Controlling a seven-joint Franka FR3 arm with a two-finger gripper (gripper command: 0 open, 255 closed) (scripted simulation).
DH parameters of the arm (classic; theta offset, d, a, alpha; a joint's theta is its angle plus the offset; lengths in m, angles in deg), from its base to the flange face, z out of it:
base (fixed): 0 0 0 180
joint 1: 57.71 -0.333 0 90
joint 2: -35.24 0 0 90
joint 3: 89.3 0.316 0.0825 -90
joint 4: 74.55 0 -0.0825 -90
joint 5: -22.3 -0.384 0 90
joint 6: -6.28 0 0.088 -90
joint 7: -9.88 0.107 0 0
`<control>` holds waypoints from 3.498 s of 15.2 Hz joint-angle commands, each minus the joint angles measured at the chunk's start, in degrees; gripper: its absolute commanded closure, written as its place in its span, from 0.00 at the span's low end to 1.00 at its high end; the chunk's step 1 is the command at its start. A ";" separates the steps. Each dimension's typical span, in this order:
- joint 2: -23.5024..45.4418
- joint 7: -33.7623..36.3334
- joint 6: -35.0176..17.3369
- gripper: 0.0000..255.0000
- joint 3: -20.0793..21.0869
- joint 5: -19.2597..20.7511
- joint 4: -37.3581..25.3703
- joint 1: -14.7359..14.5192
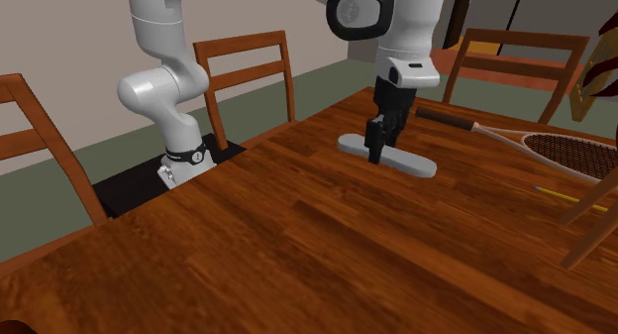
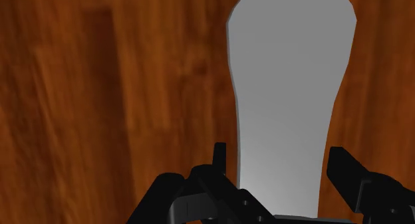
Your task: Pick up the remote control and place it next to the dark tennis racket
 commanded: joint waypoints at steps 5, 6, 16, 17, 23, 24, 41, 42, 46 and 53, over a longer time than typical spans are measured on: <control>-0.99 -0.24 4.30 1.00 0.08 -0.27 -3.34 0.01; -0.44 1.03 4.56 1.00 0.51 -0.08 -4.10 -0.83; 8.18 13.18 8.98 1.00 3.96 2.60 -16.53 -10.00; 9.40 14.31 9.66 1.00 4.18 2.93 -18.36 -11.04; 18.69 20.45 15.29 1.00 5.04 5.18 -32.96 -17.97; 20.73 21.32 16.63 1.00 5.06 5.59 -36.32 -19.30; 21.44 22.32 4.77 1.00 4.81 6.01 -25.03 -18.52; 21.61 22.37 4.12 1.00 4.77 6.07 -24.54 -18.50; 22.15 22.52 2.20 1.00 4.67 6.23 -23.13 -18.44; 22.15 22.52 2.20 0.00 4.67 6.23 -23.14 -18.44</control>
